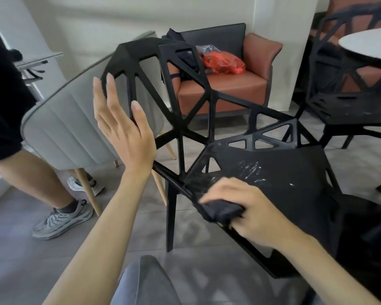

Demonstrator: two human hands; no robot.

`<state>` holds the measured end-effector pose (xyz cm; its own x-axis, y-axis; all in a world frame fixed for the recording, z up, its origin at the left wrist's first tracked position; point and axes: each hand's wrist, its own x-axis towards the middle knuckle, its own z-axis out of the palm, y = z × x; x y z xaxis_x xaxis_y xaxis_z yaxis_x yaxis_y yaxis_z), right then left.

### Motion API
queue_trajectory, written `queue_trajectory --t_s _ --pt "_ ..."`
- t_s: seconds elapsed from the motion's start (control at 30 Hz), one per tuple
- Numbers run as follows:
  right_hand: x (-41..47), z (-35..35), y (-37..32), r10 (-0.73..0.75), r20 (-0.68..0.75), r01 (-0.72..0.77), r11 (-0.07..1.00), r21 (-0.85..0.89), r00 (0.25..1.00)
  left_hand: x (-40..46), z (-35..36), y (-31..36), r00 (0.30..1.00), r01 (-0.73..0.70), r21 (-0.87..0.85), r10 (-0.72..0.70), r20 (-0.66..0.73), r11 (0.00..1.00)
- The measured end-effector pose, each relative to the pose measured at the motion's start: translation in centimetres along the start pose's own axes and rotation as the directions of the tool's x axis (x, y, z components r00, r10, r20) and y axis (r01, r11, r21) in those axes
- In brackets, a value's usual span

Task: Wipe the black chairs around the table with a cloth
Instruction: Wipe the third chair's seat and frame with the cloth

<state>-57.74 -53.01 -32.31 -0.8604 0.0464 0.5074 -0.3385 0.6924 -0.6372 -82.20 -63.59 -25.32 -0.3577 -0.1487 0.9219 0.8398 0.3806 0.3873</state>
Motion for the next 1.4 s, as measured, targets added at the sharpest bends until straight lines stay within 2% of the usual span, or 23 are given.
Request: queue_trajectory --t_s 0.13,0.2,0.27,0.37,0.47,0.57,0.67,0.73,0.87,0.93,1.03,1.17,1.27,1.4 --pt "3.8 1.0 -0.4 0.057 0.048 -0.058 0.998 0.013 0.997 0.0 -0.5 0.0 0.997 -0.051 0.069 0.047 0.061 0.996" --pt "3.7 0.4 -0.4 0.061 0.104 -0.056 0.997 -0.049 0.993 0.0 -1.0 0.6 0.978 -0.179 0.126 0.164 0.127 0.976" --pt "3.0 -0.6 -0.9 0.04 0.173 -0.022 0.994 -0.103 0.984 -0.8 -1.8 2.1 0.931 -0.284 0.116 0.244 0.272 0.952" --pt "1.2 -2.0 -2.2 0.046 0.237 -0.014 0.991 -0.135 0.971 -3.8 -3.4 4.2 0.857 -0.23 0.011 0.198 0.476 0.973" --pt "-2.6 -3.5 -2.9 0.126 0.261 -0.097 0.988 -0.121 0.957 -6.4 -4.4 4.7 0.824 -0.135 -0.029 0.129 0.552 0.99" --pt "-7.7 -4.4 -2.9 0.183 0.244 -0.152 0.978 -0.14 0.952 -6.8 -4.2 4.8 0.806 -0.08 0.013 0.058 0.589 0.997" --pt "-10.9 -4.3 -3.0 0.197 0.197 -0.156 0.966 -0.207 0.96 -6.9 -3.8 4.9 0.794 -0.109 0.057 0.053 0.606 0.992" --pt "-10.8 -3.9 -3.0 0.212 0.159 -0.178 0.963 -0.204 0.964 -7.1 -3.8 5.0 0.797 -0.11 0.057 0.054 0.601 0.992" --pt "-6.6 -1.8 -2.1 0.304 0.025 -0.303 0.952 -0.031 0.952 -7.3 -3.6 4.9 0.791 -0.101 0.068 0.038 0.611 0.993" --pt "-4.9 -0.4 -1.1 0.349 -0.01 -0.349 0.936 -0.04 0.937 -7.3 -3.5 4.8 0.78 -0.108 0.091 0.028 0.625 0.99" --pt "-4.6 -0.2 -0.5 0.347 0.029 -0.345 0.936 -0.062 0.937 -7.1 -3.5 4.6 0.769 -0.102 0.107 0.01 0.64 0.989" --pt "-7.7 -3.6 -1.2 0.392 0.153 -0.388 0.92 -0.06 0.907 -7.0 -3.5 4.6 0.762 -0.093 0.104 0.004 0.647 0.99" --pt "-9.1 -4.9 -1.7 0.326 0.179 -0.313 0.945 -0.099 0.928 -7.0 -3.3 4.7 0.757 -0.097 0.12 -0.005 0.653 0.988" --pt "-5.7 -2.5 -1.5 0.341 -0.048 -0.342 0.94 -0.007 0.939 -7.1 -3.3 4.7 0.757 -0.085 0.123 -0.016 0.654 0.989"
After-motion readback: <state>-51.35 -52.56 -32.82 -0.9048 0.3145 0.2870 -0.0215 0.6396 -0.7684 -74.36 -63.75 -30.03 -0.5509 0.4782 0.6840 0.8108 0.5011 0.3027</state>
